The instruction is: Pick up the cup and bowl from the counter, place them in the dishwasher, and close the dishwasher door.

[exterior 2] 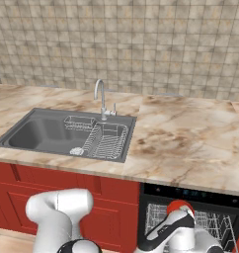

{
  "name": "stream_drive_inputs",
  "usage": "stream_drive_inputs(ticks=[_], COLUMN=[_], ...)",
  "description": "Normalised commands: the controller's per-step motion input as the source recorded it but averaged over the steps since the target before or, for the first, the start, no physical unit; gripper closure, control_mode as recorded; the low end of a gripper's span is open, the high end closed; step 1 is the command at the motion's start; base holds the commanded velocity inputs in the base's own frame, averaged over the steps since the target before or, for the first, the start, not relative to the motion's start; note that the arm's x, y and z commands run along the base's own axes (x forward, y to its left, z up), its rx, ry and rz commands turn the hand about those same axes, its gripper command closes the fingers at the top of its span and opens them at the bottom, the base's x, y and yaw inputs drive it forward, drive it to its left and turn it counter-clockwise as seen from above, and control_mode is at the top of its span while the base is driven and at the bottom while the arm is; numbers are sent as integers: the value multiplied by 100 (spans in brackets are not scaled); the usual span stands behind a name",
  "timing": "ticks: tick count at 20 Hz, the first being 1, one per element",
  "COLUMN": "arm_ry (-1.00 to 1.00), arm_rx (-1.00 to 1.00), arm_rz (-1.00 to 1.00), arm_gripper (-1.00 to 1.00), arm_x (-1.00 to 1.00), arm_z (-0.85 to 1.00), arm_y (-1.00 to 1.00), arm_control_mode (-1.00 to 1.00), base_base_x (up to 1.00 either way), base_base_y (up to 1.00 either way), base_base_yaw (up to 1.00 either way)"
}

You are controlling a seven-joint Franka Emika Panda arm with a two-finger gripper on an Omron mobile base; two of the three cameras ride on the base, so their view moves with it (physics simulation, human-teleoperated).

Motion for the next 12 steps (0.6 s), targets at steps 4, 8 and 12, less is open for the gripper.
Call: stream_drive_inputs(ticks=[4,8,12], arm_ry=[0,0,0], arm_rx=[0,0,0], arm_rz=[0,0,0], arm_gripper=[100,100,100], arm_x=[0,6,16], arm_z=[-28,-35,-42], arm_y=[-28,-28,-28], arm_control_mode=[-100,-100,-100], base_base_x=[0,0,0], base_base_y=[0,0,0], base_base_yaw=[0,0,0])
